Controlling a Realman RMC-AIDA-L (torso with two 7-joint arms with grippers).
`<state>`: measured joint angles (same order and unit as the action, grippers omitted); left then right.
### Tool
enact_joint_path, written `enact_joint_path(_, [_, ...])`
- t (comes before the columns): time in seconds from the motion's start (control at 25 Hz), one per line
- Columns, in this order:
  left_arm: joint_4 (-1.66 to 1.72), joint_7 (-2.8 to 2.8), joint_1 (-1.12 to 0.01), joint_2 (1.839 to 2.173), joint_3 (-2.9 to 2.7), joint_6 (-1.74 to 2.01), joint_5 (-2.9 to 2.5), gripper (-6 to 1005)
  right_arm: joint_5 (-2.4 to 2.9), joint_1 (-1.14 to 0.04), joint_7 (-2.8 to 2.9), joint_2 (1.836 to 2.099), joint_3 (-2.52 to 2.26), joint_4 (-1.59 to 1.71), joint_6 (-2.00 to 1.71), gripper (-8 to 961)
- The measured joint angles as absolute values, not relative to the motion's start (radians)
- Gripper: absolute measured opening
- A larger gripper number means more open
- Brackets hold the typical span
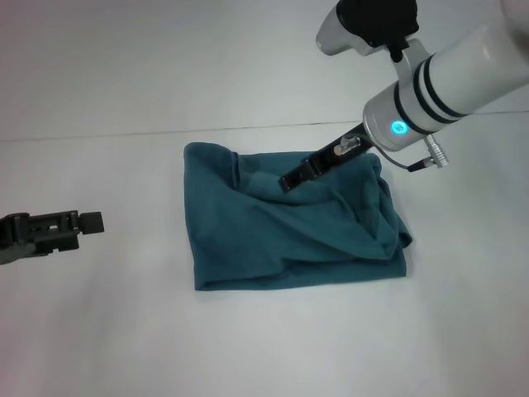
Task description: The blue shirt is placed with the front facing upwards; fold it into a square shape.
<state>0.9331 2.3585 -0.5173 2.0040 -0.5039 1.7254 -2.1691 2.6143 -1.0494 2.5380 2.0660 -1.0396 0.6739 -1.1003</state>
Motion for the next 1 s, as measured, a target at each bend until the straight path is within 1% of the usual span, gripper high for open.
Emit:
enact_joint_path(0.4, [0.929,2.360,-0.519,2.016,-0.490,1.718,-2.167,886,2.770,-1.037,2.706,2.069,-1.040,0.674,-1.018,846])
enact_joint_path(0.76, [0.928,2.365,-0.523,2.019,-0.490,1.702,-2.166,885,2.772,-1.018,2.819,2.040,-1.035,0.676,-1.006,844])
enact_joint_path(1.0, [0.928,2.368,-0.523,2.021,-0.489,1.693,-2.166,886,2.772,-1.010,2.829,2.033,-1.035,0.666,-1.005,842])
